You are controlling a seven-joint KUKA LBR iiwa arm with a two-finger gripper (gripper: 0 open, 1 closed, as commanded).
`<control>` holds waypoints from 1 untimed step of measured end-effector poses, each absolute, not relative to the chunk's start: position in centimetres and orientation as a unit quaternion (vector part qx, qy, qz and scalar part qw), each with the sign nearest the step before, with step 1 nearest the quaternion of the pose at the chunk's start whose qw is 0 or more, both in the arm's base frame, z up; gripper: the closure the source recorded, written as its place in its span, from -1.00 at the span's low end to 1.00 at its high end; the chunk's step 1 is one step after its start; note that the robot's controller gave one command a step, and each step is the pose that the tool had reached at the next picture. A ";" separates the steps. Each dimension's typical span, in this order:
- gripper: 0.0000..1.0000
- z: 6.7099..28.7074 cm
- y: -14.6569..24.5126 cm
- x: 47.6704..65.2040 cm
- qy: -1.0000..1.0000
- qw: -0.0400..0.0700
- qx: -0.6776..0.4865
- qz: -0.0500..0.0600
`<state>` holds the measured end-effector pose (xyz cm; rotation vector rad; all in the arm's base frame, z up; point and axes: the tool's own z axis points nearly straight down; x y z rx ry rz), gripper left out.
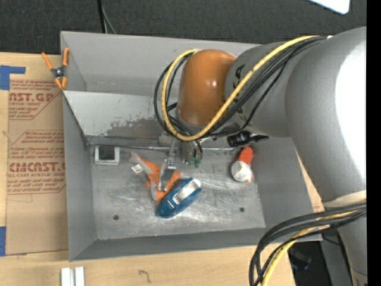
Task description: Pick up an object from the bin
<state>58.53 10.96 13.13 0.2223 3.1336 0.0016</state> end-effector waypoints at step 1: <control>-1.00 12.5 11.3 58.3 0.993 0.000 0.119 0.000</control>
Offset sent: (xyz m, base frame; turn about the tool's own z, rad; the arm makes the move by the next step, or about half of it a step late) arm 0.0038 -0.0052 -0.0613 0.0904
